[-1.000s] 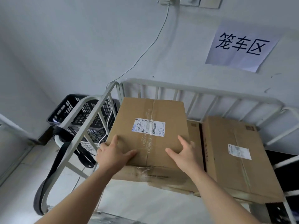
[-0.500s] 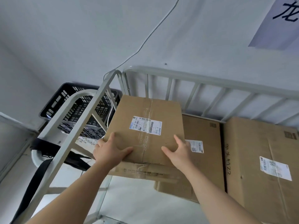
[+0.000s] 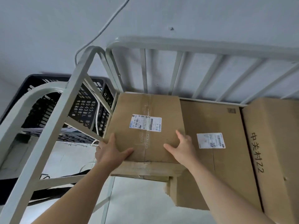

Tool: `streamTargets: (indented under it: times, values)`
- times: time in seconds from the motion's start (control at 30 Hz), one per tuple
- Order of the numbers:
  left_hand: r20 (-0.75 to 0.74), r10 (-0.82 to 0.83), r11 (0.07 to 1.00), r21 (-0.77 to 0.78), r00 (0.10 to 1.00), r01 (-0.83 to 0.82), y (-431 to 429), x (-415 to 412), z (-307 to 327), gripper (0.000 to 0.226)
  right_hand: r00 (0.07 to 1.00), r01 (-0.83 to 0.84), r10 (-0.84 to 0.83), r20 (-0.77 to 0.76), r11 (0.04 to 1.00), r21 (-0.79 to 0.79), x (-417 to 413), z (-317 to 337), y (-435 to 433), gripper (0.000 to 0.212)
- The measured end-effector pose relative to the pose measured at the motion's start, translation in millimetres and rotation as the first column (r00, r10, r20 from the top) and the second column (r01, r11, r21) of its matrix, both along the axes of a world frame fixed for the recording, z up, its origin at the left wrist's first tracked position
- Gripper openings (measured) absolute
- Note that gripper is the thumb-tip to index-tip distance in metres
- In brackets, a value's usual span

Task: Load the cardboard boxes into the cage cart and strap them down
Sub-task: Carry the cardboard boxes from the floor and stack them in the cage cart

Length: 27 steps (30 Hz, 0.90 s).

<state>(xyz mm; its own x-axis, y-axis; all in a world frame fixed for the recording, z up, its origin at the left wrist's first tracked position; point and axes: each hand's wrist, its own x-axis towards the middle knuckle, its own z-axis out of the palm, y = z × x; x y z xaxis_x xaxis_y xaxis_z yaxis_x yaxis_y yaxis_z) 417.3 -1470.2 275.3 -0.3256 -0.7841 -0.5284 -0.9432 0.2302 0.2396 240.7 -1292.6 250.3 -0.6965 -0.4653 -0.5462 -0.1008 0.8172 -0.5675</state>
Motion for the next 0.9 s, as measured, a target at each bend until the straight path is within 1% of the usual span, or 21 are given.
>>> streamTargets:
  times: [0.13,0.23,0.37,0.47,0.6,0.7,0.73,0.8,0.9]
  values:
    - [-0.049,-0.009,0.999,0.050,0.999,0.012,-16.1,0.2,-42.0,0.108,1.000,0.001,-0.001,-0.026,1.000,-0.008,-0.1,-31.4,-12.9,0.088]
    - [-0.088,-0.028,0.998,0.052,0.996,0.033,-24.0,-5.4,-65.3,0.109,0.999,0.013,-0.014,-0.050,1.000,-0.022,-3.9,-50.7,-20.5,0.090]
    - [-0.050,-0.064,0.997,0.032,0.997,0.066,-34.0,-8.4,-91.7,0.111,0.999,-0.007,0.007,-0.046,1.000,0.008,-0.6,-73.4,-25.7,0.094]
    - [-0.041,-0.071,0.997,0.024,0.997,0.072,-39.5,-5.3,-104.8,0.111,0.997,-0.023,0.021,-0.080,1.000,-0.015,6.9,-86.8,-28.9,0.094]
    - [-0.016,-0.101,0.995,0.021,0.995,0.102,-39.4,-2.9,-109.5,0.110,0.997,-0.031,0.031,-0.078,1.000,0.003,5.3,-91.6,-33.6,0.095]
    - [0.023,-0.140,0.990,0.002,0.990,0.140,-35.2,-4.1,-104.3,0.105,0.994,-0.060,0.065,-0.091,0.997,0.053,3.5,-87.1,-35.3,0.095]
    - [0.035,-0.165,0.986,-0.026,0.986,0.166,-33.0,-5.2,-100.9,0.102,0.990,-0.069,0.078,-0.114,0.994,0.081,3.6,-83.9,-35.5,0.092]
    - [0.049,-0.235,0.965,-0.109,0.971,0.239,-27.6,-7.2,-90.7,0.092,0.972,-0.095,0.117,-0.205,0.989,0.114,6.2,-74.4,-34.6,0.082]
    - [0.050,-0.364,0.905,-0.215,0.930,0.366,-18.1,-10.7,-67.6,0.076,0.920,-0.156,0.182,-0.347,0.982,0.102,14.4,-49.9,-28.9,0.066]
